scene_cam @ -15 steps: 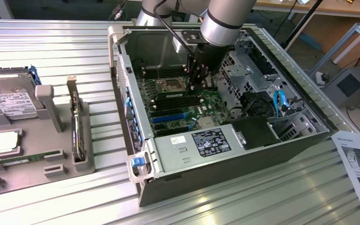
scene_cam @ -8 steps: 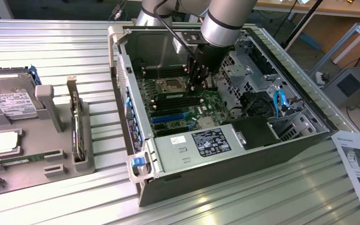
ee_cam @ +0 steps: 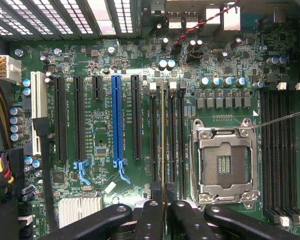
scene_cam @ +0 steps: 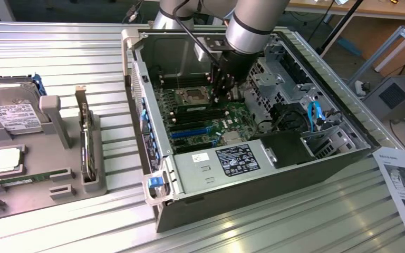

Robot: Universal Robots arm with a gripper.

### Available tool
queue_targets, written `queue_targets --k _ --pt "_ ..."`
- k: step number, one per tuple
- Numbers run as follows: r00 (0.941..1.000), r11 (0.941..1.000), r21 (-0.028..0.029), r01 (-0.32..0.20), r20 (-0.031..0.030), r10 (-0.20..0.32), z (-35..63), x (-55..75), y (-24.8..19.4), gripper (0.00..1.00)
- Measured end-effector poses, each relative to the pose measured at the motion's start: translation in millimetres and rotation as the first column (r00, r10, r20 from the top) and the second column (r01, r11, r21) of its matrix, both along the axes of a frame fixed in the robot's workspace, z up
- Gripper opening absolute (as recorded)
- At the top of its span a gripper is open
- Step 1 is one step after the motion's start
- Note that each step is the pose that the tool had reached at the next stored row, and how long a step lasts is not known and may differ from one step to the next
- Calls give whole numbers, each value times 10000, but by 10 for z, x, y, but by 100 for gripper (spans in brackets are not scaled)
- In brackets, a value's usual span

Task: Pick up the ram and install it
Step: 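Insert the ram into the slot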

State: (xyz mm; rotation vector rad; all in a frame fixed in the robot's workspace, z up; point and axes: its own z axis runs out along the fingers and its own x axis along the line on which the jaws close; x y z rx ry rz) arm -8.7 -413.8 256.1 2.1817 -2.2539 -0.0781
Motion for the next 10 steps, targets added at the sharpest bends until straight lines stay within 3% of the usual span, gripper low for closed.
queue_targets --k 10 --pt "10000 10000 -2 0 -1 0 -73 0 -4 13"
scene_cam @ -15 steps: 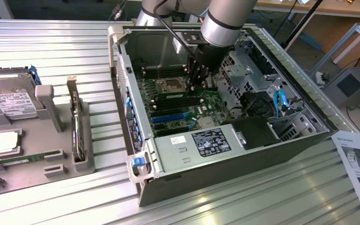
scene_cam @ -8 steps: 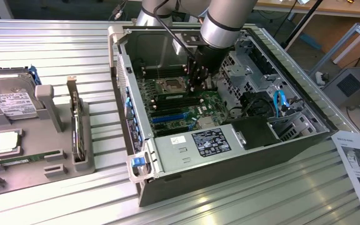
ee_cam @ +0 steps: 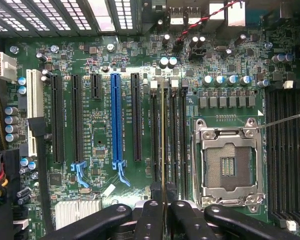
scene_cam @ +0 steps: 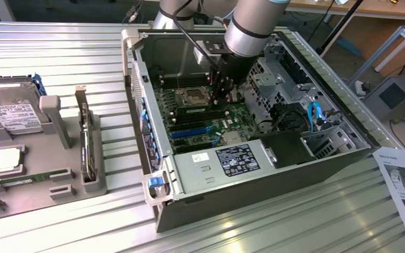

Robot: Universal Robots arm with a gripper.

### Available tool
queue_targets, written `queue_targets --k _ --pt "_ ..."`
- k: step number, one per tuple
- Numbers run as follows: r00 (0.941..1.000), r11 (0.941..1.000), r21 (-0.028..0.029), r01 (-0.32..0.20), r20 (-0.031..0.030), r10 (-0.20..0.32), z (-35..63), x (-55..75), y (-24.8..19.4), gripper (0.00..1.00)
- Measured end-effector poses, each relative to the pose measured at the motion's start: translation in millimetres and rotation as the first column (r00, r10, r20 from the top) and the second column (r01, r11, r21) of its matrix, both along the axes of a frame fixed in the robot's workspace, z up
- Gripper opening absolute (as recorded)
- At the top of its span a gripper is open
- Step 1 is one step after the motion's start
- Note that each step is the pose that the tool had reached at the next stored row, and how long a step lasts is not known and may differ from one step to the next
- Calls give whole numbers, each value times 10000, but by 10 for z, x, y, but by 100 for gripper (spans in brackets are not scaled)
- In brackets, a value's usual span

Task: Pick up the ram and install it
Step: 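Insert the ram into the slot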

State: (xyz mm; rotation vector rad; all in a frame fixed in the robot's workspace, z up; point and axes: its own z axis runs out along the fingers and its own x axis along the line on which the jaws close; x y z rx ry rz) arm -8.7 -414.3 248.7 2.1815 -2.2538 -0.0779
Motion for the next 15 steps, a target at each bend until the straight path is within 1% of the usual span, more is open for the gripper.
queue_targets --k 4,6,10,15 --pt "10000 10000 15 -5 2 5 -5 9 -11 13" --pt "10000 10000 13 -33 1 33 -8 15 -19 13" --pt "10000 10000 12 -47 0 47 -7 15 -20 13" --pt "9995 9995 12 -319 1 319 -7 15 -20 13"
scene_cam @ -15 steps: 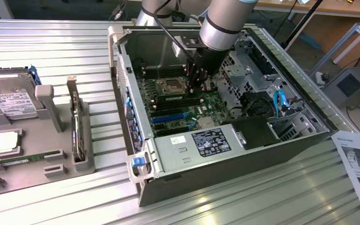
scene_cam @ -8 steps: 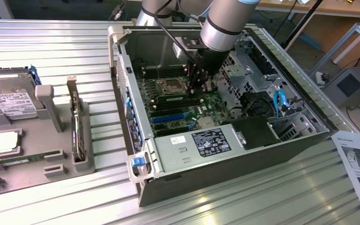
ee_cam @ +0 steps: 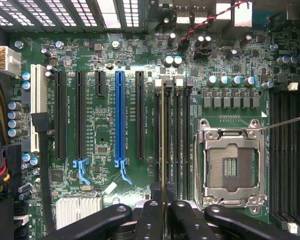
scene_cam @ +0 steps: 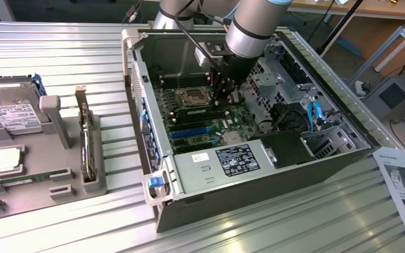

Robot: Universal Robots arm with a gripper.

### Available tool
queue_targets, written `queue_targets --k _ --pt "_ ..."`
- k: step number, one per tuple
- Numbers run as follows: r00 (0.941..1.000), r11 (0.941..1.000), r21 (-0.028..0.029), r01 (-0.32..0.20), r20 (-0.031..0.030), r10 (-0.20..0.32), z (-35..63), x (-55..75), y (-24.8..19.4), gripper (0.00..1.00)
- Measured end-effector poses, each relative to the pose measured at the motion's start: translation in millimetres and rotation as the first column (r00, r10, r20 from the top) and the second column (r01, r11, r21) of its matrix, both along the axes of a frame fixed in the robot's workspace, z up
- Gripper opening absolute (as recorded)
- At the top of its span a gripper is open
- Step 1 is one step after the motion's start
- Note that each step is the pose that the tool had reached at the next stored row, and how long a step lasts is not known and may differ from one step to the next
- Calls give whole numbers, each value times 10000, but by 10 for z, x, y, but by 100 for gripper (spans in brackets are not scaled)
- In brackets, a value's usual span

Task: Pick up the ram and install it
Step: 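Insert the ram into the slot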

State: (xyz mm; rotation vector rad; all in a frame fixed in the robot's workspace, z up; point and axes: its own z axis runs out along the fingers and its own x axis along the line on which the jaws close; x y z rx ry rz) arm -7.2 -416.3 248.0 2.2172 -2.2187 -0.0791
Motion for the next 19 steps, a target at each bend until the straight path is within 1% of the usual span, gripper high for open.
queue_targets --k 3,7,17,19 --pt "10000 10000 1 -2 0 2 -3 0 -1 13" --pt "10000 10000 -1 -1 0 1 -23 0 -15 13" --pt "10000 10000 -1 -2 0 2 -34 30 -16 13" --pt "10000 10000 9 -2 1 2 -46 30 -15 13"
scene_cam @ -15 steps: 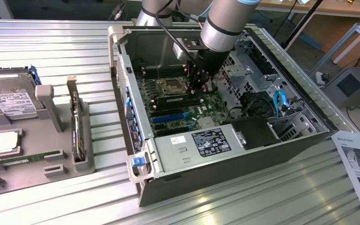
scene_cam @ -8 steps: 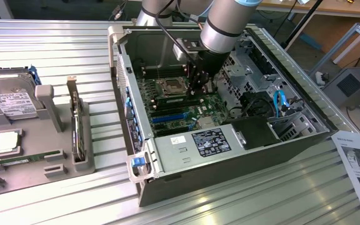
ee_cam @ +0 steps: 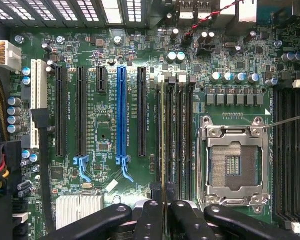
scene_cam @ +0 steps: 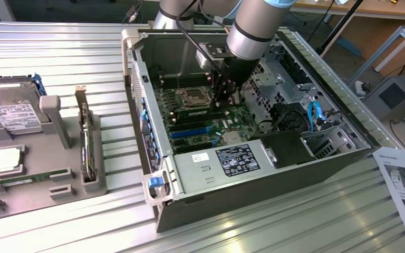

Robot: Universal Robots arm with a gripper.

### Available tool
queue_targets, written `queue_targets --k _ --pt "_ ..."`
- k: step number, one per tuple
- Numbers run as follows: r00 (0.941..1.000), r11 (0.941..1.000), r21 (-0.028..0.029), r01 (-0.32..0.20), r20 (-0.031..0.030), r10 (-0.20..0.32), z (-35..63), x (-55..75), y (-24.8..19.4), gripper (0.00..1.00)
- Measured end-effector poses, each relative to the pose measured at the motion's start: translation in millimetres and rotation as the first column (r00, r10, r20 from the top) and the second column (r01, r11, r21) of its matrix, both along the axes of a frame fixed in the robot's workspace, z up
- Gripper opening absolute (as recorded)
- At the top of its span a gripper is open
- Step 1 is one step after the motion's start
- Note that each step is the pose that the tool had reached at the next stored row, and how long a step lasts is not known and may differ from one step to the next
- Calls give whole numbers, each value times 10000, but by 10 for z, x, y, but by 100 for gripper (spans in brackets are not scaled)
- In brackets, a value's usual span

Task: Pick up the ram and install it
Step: 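Insert the ram into the slot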

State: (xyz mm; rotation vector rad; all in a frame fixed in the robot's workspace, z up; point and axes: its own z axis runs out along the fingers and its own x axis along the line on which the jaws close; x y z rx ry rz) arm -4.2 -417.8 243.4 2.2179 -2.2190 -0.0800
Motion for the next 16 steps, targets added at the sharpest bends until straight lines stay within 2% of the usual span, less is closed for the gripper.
queue_targets --k 16 --pt "10000 10000 -1 -2 -1 2 -34 -7 -1 13"
